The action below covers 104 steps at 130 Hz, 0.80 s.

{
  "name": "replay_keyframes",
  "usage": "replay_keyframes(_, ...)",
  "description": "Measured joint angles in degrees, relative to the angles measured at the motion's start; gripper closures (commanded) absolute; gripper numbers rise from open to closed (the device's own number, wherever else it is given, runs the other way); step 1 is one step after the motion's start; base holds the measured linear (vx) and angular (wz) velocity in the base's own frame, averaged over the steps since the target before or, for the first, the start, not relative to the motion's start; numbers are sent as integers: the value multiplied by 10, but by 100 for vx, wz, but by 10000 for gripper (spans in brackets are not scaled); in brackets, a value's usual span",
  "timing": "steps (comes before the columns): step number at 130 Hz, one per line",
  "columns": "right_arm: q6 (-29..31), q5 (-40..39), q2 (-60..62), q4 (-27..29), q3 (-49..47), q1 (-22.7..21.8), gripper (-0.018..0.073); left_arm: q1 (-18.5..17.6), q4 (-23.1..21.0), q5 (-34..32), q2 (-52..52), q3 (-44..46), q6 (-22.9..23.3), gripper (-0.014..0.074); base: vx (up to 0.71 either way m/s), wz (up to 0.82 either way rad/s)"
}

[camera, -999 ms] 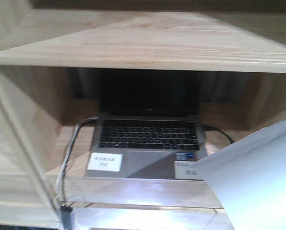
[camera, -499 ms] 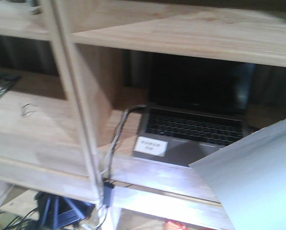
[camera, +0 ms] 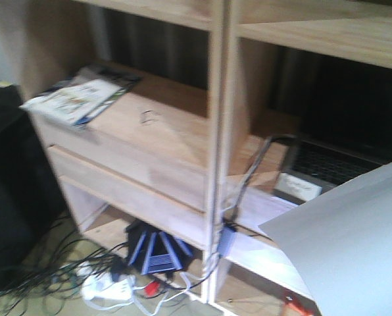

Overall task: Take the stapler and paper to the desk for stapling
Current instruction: 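Drive the base to the wooden desk holding stapler and paper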

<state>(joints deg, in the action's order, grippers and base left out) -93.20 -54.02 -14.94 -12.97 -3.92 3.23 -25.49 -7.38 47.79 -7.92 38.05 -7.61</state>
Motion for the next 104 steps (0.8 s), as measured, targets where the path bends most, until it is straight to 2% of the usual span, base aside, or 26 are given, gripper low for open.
replay_keyframes(104,0,0,0,0,0,0,566,0,0,0,0,0,0,602,-14,54)
